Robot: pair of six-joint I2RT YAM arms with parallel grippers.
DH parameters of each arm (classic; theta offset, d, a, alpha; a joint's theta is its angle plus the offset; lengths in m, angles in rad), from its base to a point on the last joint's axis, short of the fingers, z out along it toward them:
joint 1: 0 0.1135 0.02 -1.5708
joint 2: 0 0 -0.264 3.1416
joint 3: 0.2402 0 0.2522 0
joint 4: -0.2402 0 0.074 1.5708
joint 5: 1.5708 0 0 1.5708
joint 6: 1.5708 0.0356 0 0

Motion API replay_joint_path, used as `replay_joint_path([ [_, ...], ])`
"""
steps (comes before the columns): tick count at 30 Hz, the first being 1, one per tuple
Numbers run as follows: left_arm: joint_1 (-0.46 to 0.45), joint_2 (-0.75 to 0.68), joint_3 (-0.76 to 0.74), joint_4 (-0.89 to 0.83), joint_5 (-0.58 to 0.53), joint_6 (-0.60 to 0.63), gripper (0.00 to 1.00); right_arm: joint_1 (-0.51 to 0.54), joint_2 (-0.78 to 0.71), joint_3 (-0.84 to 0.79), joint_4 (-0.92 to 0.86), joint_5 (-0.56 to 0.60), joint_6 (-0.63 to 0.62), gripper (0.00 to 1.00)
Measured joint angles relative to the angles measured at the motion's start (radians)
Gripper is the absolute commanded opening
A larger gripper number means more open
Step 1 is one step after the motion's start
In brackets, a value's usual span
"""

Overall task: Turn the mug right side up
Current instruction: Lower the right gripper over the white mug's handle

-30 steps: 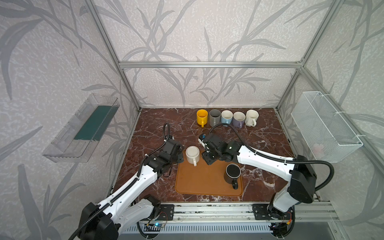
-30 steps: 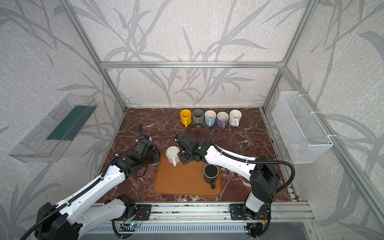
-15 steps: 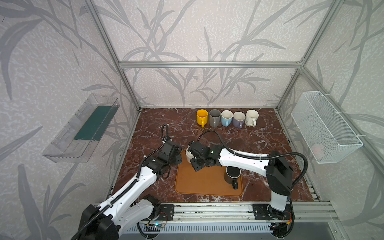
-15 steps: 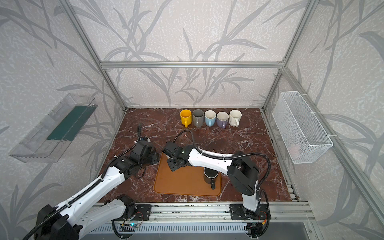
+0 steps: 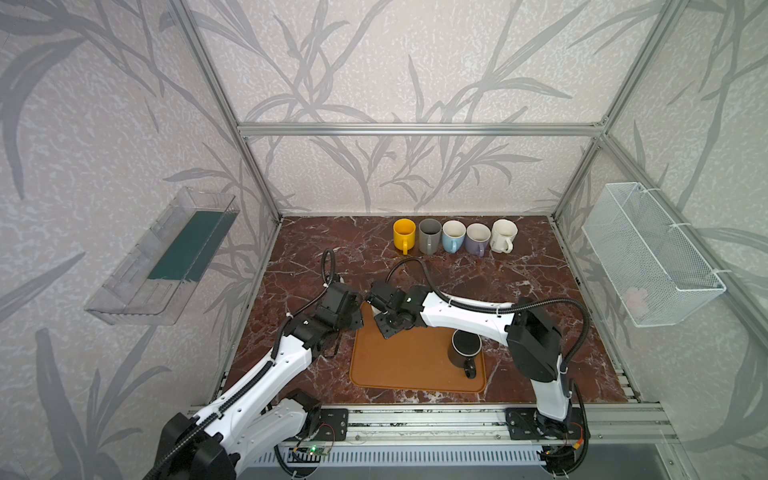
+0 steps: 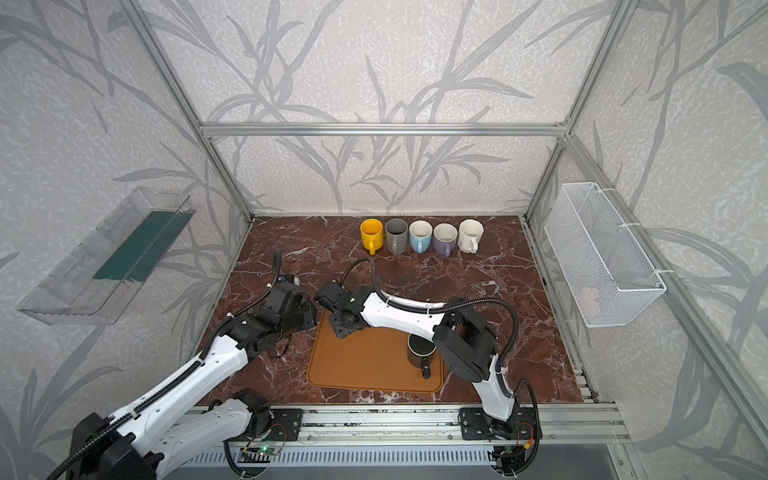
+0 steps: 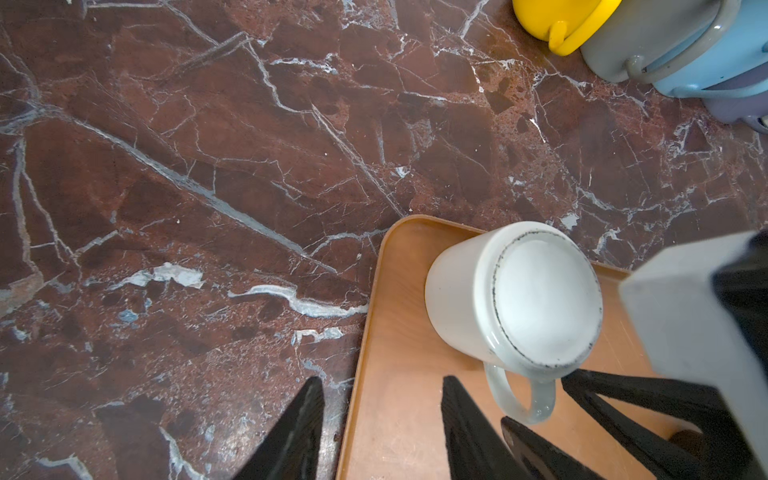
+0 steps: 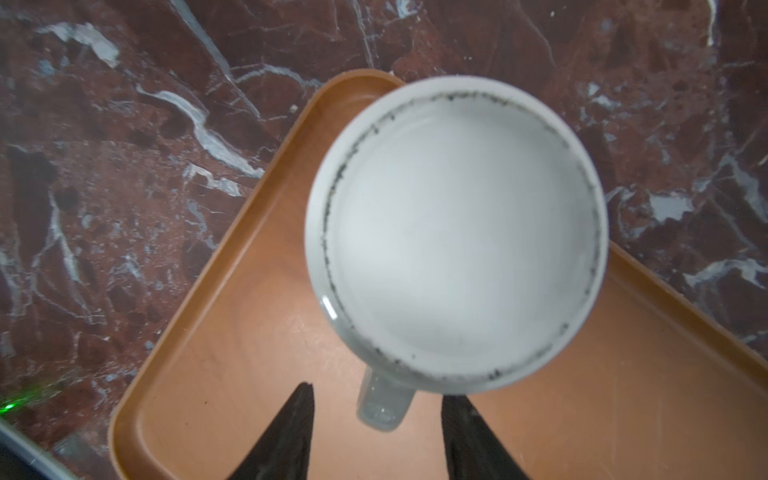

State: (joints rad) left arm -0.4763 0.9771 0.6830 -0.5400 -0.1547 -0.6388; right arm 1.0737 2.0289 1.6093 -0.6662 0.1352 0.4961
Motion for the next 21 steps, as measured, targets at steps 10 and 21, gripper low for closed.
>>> replay_joint_path([
  [10, 0.0, 0.0, 0.0, -0.002, 0.004, 0.0, 0.49, -0.021, 0.015, 0.046, -0.068, 0.055, -0.024, 0.43],
  [21, 0.0, 0.0, 0.0, -0.006, 0.008, 0.0, 0.49, -0.031, 0.078, 0.105, -0.104, 0.036, -0.052, 0.35],
])
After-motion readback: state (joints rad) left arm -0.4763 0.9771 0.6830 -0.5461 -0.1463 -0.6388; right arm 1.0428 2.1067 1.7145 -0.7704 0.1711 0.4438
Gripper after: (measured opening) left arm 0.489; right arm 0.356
